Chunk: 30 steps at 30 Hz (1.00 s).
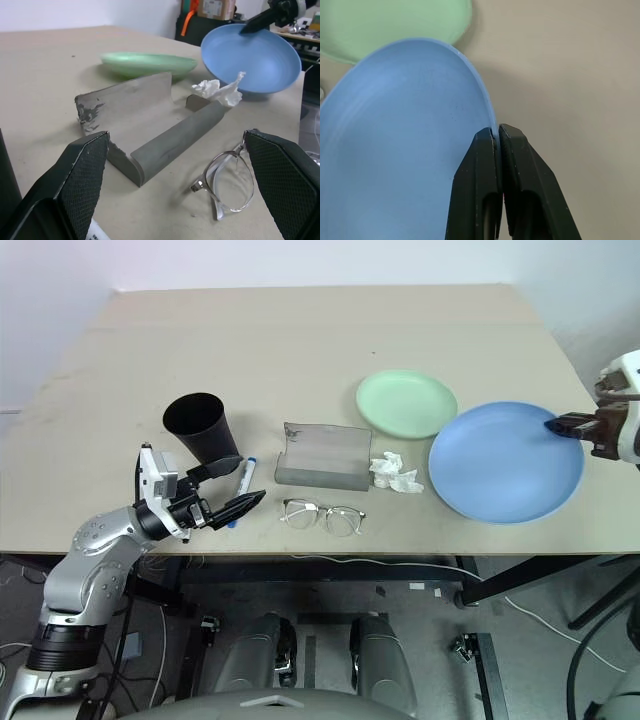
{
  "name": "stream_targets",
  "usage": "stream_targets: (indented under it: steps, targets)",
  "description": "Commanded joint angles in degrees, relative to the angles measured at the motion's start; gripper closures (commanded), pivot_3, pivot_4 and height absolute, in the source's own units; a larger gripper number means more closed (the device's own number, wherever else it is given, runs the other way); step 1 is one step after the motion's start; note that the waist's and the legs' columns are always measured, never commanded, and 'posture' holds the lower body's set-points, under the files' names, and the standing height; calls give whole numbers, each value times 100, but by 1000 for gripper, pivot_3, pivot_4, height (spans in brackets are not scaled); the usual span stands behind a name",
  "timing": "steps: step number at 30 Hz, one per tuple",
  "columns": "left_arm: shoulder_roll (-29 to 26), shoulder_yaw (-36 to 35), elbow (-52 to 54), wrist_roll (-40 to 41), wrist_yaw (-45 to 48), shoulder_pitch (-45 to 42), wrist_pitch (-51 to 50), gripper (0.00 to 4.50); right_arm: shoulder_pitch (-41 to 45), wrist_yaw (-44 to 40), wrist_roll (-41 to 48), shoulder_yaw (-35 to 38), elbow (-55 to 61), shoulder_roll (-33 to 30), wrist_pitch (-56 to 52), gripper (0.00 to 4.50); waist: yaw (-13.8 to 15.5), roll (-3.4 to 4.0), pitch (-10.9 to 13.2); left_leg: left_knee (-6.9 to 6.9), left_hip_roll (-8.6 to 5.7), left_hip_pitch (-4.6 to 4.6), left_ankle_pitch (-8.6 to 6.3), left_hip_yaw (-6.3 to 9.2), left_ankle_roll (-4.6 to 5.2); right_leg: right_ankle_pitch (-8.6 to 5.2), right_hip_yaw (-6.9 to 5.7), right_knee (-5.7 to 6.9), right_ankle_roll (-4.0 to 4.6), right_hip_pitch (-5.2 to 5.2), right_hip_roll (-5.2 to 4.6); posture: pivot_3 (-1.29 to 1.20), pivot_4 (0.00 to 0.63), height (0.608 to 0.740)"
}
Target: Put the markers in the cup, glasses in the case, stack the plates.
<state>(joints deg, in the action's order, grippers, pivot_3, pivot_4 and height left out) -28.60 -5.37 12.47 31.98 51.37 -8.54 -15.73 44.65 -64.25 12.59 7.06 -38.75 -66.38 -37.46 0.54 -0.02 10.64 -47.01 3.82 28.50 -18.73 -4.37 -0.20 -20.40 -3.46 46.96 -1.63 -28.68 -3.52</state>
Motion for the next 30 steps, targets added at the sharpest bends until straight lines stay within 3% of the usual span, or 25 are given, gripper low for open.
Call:
stream_targets:
  steps: [1, 8, 14, 30]
  targets:
    - [-31, -102, 224, 75, 6, 15, 62, 0, 431, -98, 231, 351, -17, -142, -3, 4478, -20, 1, 1, 0, 0, -1, 0, -6, 0, 3, 8, 0, -6, -3, 0, 0, 150, 670]
    - [-53, -110, 283, 100, -30, 3, 1, 0, 1316, 329, 431, 504, -243, 428, -173, 4478, -120, -10, 7, -1, 0, -1, 0, -22, 0, 12, 21, 0, -18, -11, 1, 0, 150, 670]
    - [-75, -122, 284, 84, -22, 46, 11, 0, 2208, 1290, 97, 156, -915, 1402, -285, 4478, -145, -10, 10, -1, 3, 4, 0, -28, 0, 21, 32, 0, -23, -20, 3, 0, 150, 670]
    - [-105, -216, 515, 80, -238, 268, 19, 0, 3071, 3636, -23, 705, -2920, 2919, 983, 4478, -142, -10, 10, -12, -5, 75, 2, -32, -2, 44, 32, 0, -55, -74, -1, 0, 150, 670]
